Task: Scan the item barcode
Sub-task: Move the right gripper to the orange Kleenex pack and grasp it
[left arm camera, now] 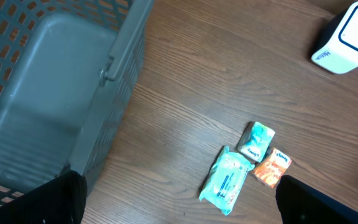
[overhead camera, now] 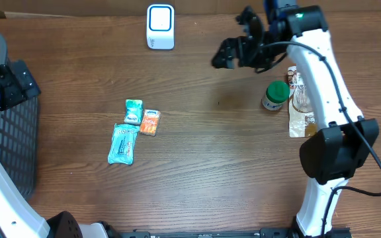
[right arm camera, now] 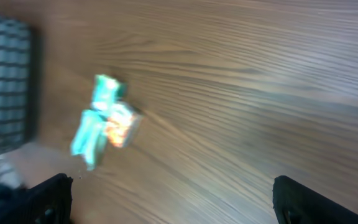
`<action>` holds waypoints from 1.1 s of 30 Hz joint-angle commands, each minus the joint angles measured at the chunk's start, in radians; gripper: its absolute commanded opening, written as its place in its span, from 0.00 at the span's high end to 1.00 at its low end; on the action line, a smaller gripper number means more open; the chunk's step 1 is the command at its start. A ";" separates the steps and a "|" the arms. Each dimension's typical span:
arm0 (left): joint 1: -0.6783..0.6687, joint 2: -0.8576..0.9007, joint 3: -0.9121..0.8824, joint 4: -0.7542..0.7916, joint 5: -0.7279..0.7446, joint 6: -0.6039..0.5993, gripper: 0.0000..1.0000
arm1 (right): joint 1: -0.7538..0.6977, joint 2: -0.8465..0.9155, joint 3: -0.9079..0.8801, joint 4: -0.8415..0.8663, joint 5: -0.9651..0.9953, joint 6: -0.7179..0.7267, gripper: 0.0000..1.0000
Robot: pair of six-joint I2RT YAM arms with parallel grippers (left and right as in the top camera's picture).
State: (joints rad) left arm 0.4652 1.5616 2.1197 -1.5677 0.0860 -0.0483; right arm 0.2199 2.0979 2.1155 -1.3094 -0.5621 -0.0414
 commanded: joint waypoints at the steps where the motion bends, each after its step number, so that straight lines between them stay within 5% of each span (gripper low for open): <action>1: -0.002 0.003 0.010 0.001 0.011 0.016 0.00 | 0.085 -0.008 -0.069 0.040 -0.079 0.090 0.02; 6: -0.002 0.003 0.010 0.001 0.011 0.016 0.01 | 0.221 -0.008 -0.237 0.183 0.118 0.449 0.15; 12: -0.002 0.003 0.010 0.001 0.011 0.016 0.00 | 0.369 -0.008 -0.450 0.425 0.121 0.668 0.39; 20: -0.002 0.003 0.010 0.001 0.011 0.016 0.00 | 0.493 -0.008 -0.579 0.626 0.201 0.791 0.57; 33: -0.002 0.003 0.010 0.001 0.011 0.016 0.01 | 0.570 -0.006 -0.608 0.743 0.397 0.866 0.62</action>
State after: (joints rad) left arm 0.4652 1.5616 2.1197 -1.5677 0.0864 -0.0483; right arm 0.7864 2.0995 1.5265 -0.5747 -0.2352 0.7834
